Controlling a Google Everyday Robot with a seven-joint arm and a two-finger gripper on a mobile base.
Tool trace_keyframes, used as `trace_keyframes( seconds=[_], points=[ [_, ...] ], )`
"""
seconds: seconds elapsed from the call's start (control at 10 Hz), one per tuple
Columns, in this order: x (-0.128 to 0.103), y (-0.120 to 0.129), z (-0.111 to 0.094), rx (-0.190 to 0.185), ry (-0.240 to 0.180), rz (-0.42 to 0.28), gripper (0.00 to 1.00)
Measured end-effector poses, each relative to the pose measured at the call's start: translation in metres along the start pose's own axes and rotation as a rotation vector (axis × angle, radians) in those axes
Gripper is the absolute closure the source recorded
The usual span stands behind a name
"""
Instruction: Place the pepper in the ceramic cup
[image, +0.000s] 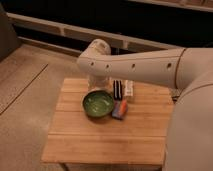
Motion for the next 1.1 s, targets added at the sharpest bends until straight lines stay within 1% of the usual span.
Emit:
trace_keyframes(
  seconds=[0.1, 0.2, 0.4, 0.5, 0.6, 0.7, 0.8, 0.9, 1.1],
  points=[
    [0.001, -0.001, 0.003, 0.006, 0.004, 0.002, 0.35],
    [0.007, -0.003, 0.013, 0.026, 0.024, 0.008, 0.35],
    [0.015, -0.040, 0.033, 0.095, 0.061, 0.059, 0.35],
    [0.016, -0.072, 0.049, 0.136, 0.067, 0.110, 0.35],
    [0.012, -0.086, 0.056, 0.136, 0.055, 0.144, 0.35],
    [0.007, -0.098, 0.066, 0.130, 0.042, 0.184, 0.35],
    [0.003, -0.106, 0.074, 0.108, 0.032, 0.226, 0.35],
    [-0.004, -0.111, 0.086, 0.050, 0.019, 0.290, 0.35],
    [-0.011, -0.112, 0.106, -0.053, 0.007, 0.362, 0.35]
  ],
)
